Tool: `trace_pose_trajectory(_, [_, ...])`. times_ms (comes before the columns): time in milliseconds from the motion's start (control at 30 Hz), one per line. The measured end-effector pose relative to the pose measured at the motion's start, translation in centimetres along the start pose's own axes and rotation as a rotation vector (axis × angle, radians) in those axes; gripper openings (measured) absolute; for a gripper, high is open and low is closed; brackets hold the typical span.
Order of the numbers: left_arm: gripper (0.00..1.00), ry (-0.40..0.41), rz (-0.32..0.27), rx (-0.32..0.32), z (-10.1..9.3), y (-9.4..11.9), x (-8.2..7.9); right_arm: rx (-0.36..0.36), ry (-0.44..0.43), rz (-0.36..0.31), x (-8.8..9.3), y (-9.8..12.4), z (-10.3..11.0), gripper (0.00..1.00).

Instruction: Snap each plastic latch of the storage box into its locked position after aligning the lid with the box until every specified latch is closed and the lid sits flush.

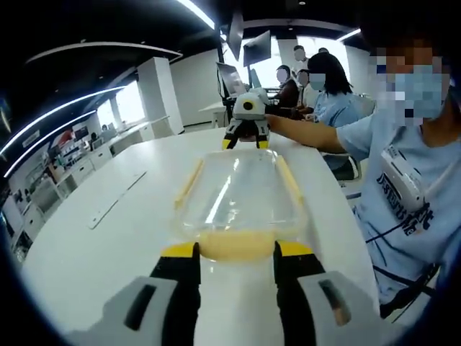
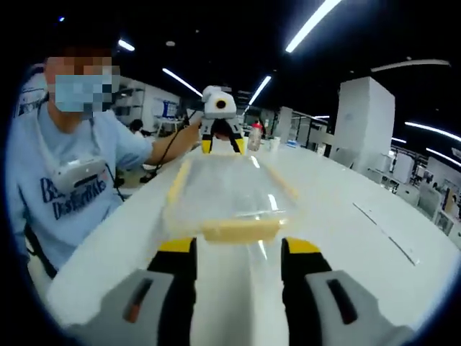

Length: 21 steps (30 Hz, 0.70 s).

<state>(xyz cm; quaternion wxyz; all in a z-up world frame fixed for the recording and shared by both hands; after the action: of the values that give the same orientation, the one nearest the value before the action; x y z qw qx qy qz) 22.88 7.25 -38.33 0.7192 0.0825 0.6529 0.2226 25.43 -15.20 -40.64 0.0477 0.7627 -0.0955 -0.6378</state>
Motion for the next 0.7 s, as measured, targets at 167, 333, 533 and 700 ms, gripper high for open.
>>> trace_pose_trajectory(167, [0.4, 0.0, 0.008, 0.01, 0.0, -0.1, 0.0, -0.008, 0.037, 0.005, 0.0, -0.1, -0.3, 0.38])
trace_pose_trajectory(333, [0.4, -0.01, 0.014, -0.002, 0.4, 0.1, -0.1, -0.002, 0.04, -0.002, -0.1, -0.2, -0.4, 0.37])
trace_pose_trajectory(533, [0.4, -0.006, 0.024, 0.011, 0.8, 0.4, -0.1, 0.001, 0.027, 0.0, -0.5, -0.4, -0.2, 0.37])
trace_pose_trajectory(700, [0.4, -0.015, 0.032, 0.026, 1.4, 0.5, -0.1, 0.007, 0.03, 0.007, -0.7, -0.5, -0.2, 0.37])
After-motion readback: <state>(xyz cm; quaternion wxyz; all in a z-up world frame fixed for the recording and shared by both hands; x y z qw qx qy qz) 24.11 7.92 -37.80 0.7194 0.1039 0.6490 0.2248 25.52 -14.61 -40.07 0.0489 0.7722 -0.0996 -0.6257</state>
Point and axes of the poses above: the point that each gripper's makers call its tool centre point, and the gripper's own axes: y roughly backward along the fingers, z roughly to its left, x roughly out of its underside, the point moved 2 cm from there along y, roughly backward along the fingers, and after that the axes turned 5 degrees about -z, right-handed, at the moved point
